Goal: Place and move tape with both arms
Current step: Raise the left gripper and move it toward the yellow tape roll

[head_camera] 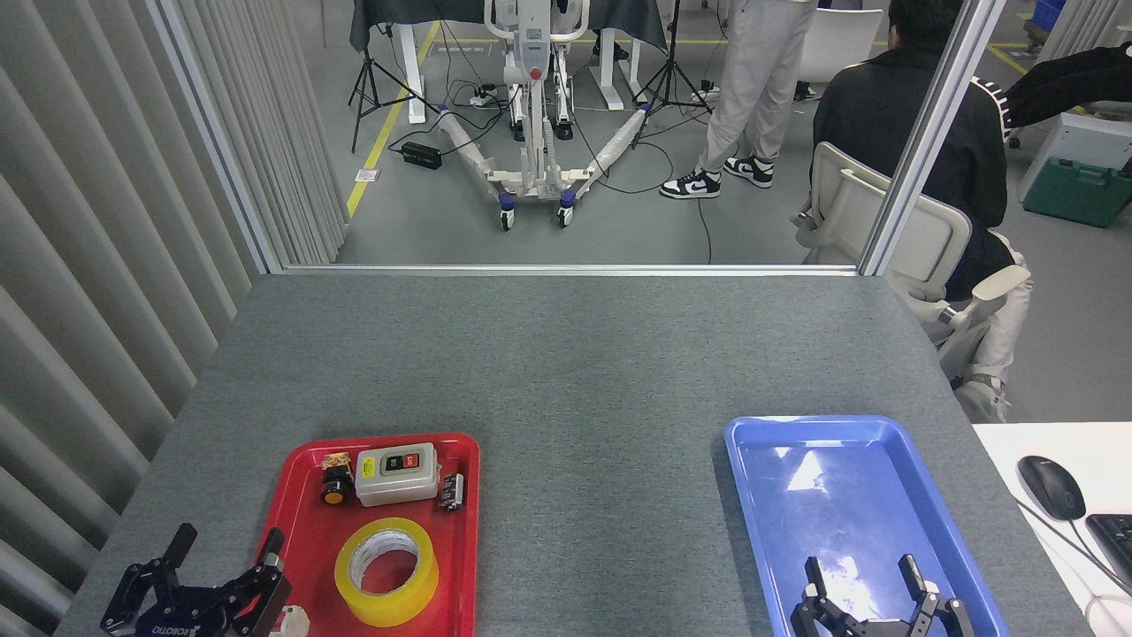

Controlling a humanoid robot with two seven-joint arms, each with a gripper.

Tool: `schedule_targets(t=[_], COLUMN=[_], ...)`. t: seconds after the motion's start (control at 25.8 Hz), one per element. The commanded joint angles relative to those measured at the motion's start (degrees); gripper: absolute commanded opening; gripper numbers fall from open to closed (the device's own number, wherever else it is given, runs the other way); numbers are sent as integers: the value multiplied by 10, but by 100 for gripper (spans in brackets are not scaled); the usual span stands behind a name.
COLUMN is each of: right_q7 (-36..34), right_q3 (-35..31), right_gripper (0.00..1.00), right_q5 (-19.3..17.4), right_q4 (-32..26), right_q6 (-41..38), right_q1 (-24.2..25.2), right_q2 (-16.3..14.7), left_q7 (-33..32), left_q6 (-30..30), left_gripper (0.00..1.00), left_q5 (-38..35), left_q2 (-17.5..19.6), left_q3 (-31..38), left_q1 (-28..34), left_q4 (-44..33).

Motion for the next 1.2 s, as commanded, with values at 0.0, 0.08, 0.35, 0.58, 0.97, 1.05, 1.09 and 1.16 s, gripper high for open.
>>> schedule_targets(t=[0.0, 0.08, 0.35, 0.58, 0.97, 1.05, 1.09, 1.16], right_q7=[-1, -3, -32, -29, -29, -31, -31, -32], right_q3=[-1, -1, -1, 1, 1, 1, 1, 1], right_gripper=[100, 100, 100, 100, 100, 100, 100, 100], right_q5=[1, 1, 3, 1, 1, 1, 1, 1], right_q4=[0, 0, 1, 1, 1, 1, 1, 1], right_q6=[-1, -1, 4, 1, 1, 4, 5, 8], right_q1=[1, 1, 1, 1, 1, 1, 1, 1], right_q2=[0, -2, -2, 0, 0, 1, 2, 2], left_q7=[4, 17, 11, 8, 5, 3, 2, 1], left_q6=[-1, -1, 3, 1, -1, -1, -1, 0], left_gripper=[100, 100, 100, 100, 99, 100, 99, 99], left_q5=[12, 21, 15, 15, 26, 47, 64, 90], left_q2=[-1, -5, -7, -6, -11, -12, -10, -3], left_q3=[10, 13, 11, 12, 24, 24, 24, 25], left_q1=[1, 7, 10, 10, 10, 4, 3, 3], left_q4=[0, 0, 0, 0, -1, -2, -2, 0])
